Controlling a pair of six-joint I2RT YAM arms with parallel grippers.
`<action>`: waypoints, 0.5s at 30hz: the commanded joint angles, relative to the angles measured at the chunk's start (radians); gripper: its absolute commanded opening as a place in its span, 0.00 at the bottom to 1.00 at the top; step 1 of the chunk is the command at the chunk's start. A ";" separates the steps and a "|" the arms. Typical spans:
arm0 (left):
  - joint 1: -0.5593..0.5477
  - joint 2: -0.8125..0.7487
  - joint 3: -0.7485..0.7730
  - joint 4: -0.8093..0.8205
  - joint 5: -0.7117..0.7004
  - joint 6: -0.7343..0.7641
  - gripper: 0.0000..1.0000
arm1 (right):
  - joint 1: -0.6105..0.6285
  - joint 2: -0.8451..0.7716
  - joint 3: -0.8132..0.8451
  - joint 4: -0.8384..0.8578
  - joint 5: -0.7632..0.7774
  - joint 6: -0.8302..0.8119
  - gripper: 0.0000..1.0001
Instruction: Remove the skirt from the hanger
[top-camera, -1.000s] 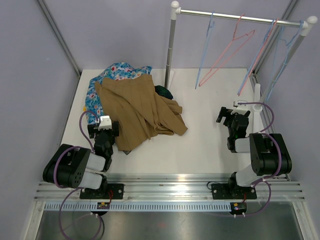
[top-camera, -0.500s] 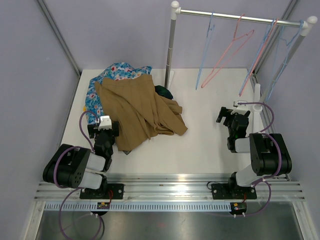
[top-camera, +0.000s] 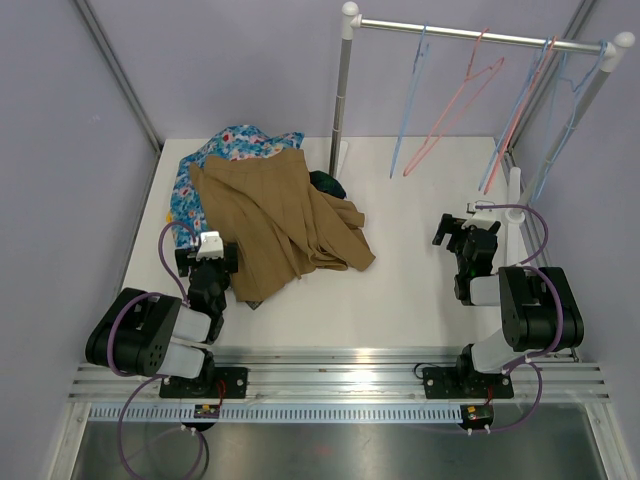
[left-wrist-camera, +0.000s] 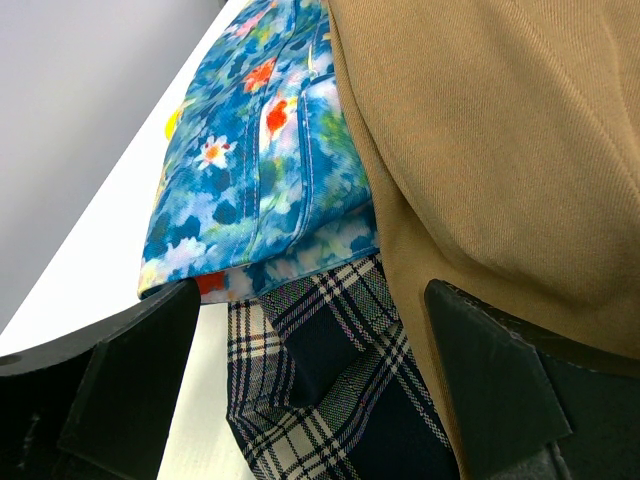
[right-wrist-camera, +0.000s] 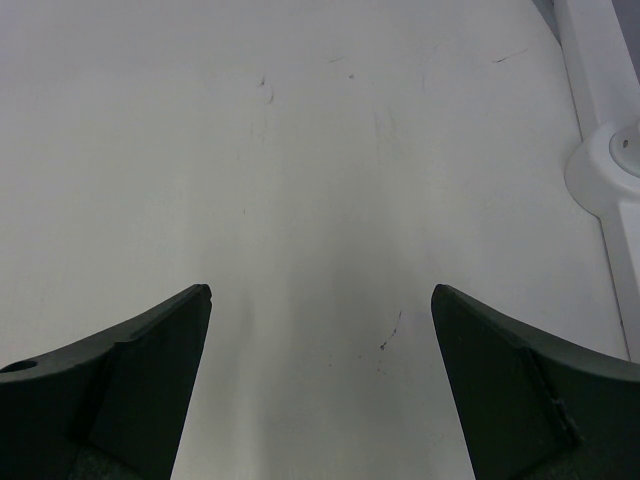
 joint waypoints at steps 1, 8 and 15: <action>0.004 -0.008 -0.041 0.325 -0.018 -0.027 0.99 | -0.002 0.002 0.023 0.062 0.000 0.006 0.99; 0.004 -0.008 -0.041 0.325 -0.016 -0.027 0.99 | -0.011 0.005 0.033 0.041 -0.005 0.011 0.99; 0.004 -0.008 -0.041 0.325 -0.018 -0.025 0.99 | -0.022 0.003 0.038 0.034 -0.033 0.020 0.99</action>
